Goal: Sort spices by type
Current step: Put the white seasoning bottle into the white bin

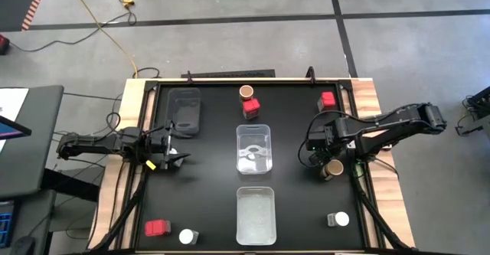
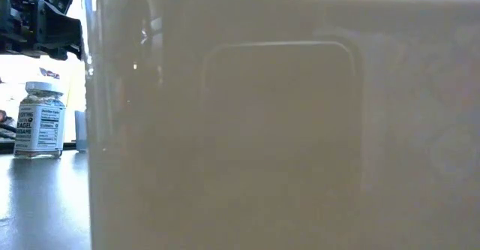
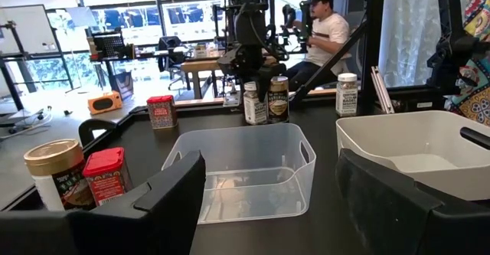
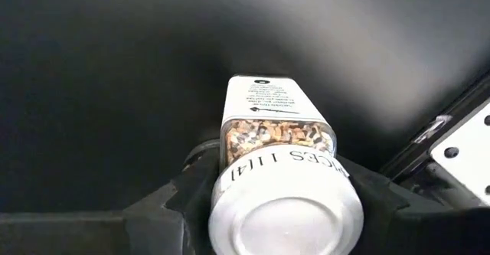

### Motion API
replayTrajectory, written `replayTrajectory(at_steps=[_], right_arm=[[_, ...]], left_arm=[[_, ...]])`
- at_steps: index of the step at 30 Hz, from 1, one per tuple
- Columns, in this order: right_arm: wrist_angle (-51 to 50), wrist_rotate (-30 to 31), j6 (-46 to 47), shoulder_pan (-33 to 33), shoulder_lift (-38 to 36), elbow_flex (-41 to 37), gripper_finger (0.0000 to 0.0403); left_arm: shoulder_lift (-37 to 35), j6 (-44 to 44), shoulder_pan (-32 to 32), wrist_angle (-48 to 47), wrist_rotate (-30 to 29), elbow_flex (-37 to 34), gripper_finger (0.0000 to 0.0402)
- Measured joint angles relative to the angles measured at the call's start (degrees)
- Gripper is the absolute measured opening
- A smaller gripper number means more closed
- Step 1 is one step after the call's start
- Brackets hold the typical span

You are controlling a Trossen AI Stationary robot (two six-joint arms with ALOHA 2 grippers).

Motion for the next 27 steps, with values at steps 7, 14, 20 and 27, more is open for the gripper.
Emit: replayTrajectory(at_steps=[7, 14, 20, 27], right_arm=[[1.6, 0.0, -2.9, -0.1, 0.0, 0.0, 0.0229], [2.5, 0.3, -5.0, 0.2, 0.0, 0.0, 0.0229], [2.2, 0.6, -7.3, 0.7, 0.1, 2.5, 0.0228], [-2.2, 2.2, -7.6, 3.2, 0.1, 13.0, 0.0227]], left_arm=[[0.0, 0.0, 0.0, 0.0, 0.0, 0.0, 0.0282], [0.0, 0.0, 0.0, 0.0, 0.0, 0.0, 0.0282], [0.0, 0.0, 0.0, 0.0, 0.0, 0.0, 0.0282], [0.0, 0.0, 0.0, 0.0, 0.0, 0.0, 0.0282]])
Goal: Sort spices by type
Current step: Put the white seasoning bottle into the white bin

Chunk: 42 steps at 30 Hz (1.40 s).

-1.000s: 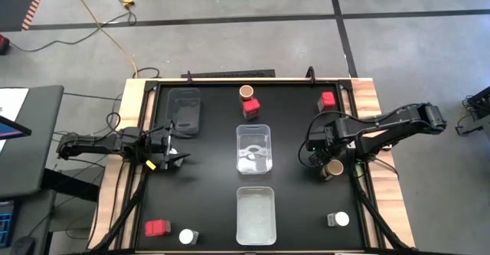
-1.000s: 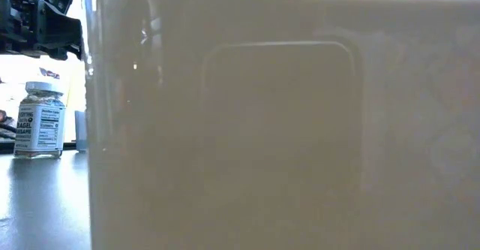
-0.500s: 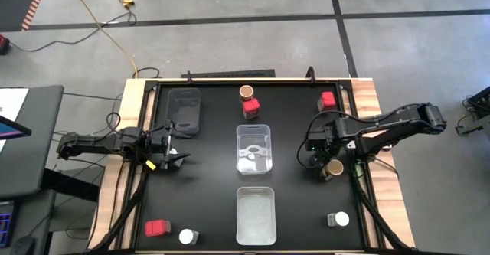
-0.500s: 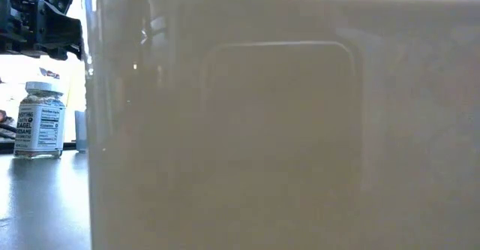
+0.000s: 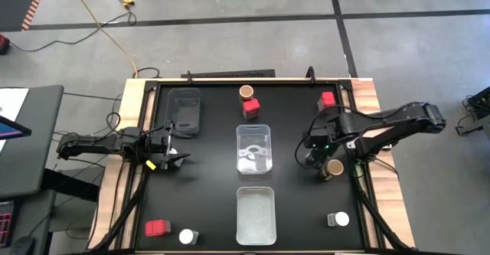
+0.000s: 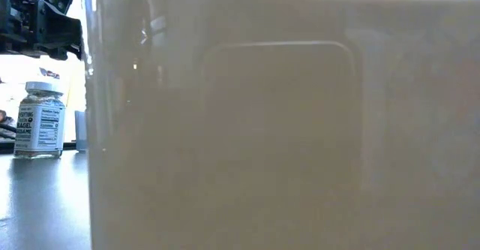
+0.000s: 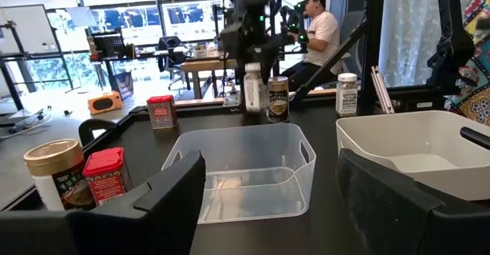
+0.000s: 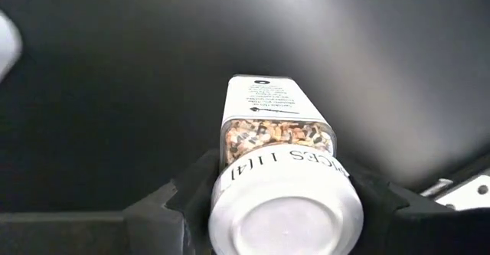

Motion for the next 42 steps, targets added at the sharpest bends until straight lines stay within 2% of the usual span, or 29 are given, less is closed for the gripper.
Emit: replayTrajectory(at_steps=[4, 7, 19, 29, 32, 42], right_arm=[[-5.1, 0.7, 1.2, 2.5, 1.4, 8.4, 0.0227], [-8.9, 2.4, 2.0, 5.2, 5.3, 16.3, 0.0227], [-17.6, 4.8, -0.6, 18.0, 32.2, 52.2, 0.0227], [-17.8, 4.9, -5.1, 21.4, 51.3, 77.6, 0.0228], [-15.4, 4.4, -6.4, 21.4, 53.7, 76.8, 0.0228], [-16.5, 3.7, -12.8, 20.8, 61.5, 76.7, 0.0229]], left_arm=[[0.0, 0.0, 0.0, 0.0, 0.0, 0.0, 0.0282], [0.0, 0.0, 0.0, 0.0, 0.0, 0.0, 0.0282], [0.0, 0.0, 0.0, 0.0, 0.0, 0.0, 0.0282], [0.0, 0.0, 0.0, 0.0, 0.0, 0.0, 0.0282], [0.0, 0.0, 0.0, 0.0, 0.0, 0.0, 0.0282], [0.0, 0.0, 0.0, 0.0, 0.0, 0.0, 0.0282]])
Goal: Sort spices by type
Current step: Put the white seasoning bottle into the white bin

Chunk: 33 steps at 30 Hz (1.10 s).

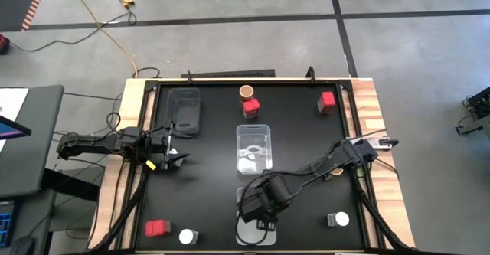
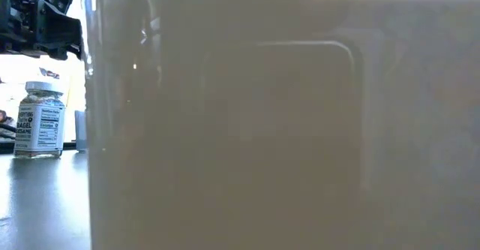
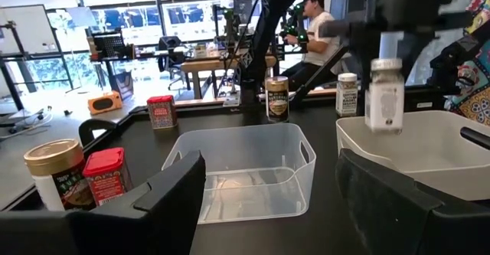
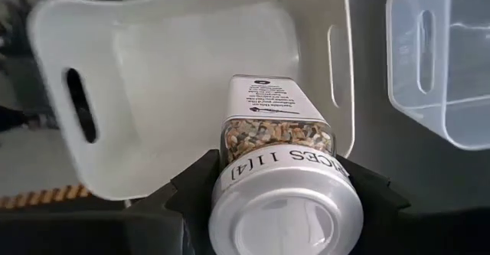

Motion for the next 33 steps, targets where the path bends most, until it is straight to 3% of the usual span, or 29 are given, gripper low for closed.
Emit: replayTrajectory(at_steps=[17, 33], right_arm=[[-1.7, -0.8, -7.4, -0.4, 7.7, 0.1, 0.0229], [0.2, 0.3, -8.6, 0.6, 7.8, -0.8, 0.0229]], left_arm=[[0.0, 0.0, 0.0, 0.0, 0.0, 0.0, 0.0282], [0.0, 0.0, 0.0, 0.0, 0.0, 0.0, 0.0282]])
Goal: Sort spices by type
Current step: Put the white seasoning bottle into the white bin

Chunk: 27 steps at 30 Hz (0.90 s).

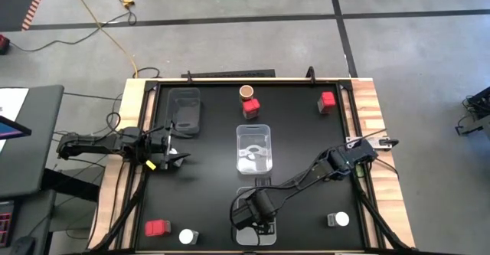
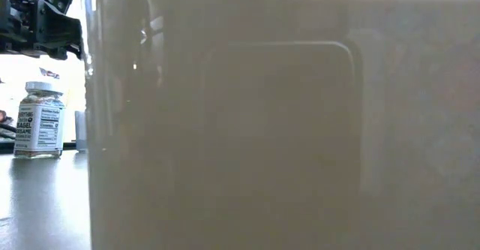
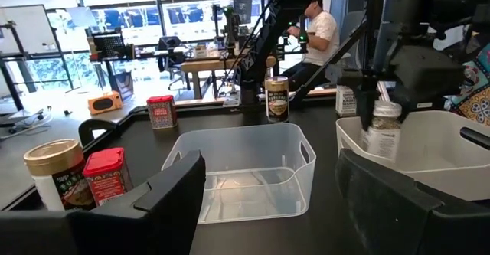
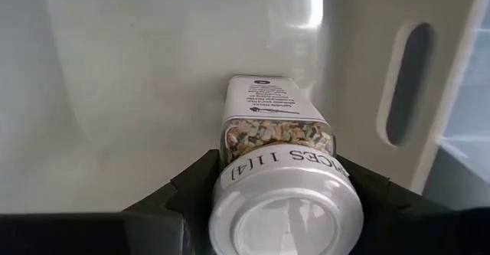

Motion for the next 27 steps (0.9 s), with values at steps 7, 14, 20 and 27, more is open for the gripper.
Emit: replayTrajectory(at_steps=[7, 14, 20, 27], right_arm=[[1.0, 0.8, 0.0, 0.0, 0.0, 0.0, 0.0229], [1.1, 0.8, 0.0, 0.0, -0.1, 0.0, 0.0232], [1.6, 0.8, 0.6, -0.2, -0.2, -0.8, 0.0233], [1.9, 0.6, 0.7, -0.1, -0.5, -3.5, 0.0232]], left_arm=[[0.0, 0.0, 0.0, 0.0, 0.0, 0.0, 0.0282], [0.0, 0.0, 0.0, 0.0, 0.0, 0.0, 0.0282], [0.0, 0.0, 0.0, 0.0, 0.0, 0.0, 0.0282], [0.0, 0.0, 0.0, 0.0, 0.0, 0.0, 0.0281]])
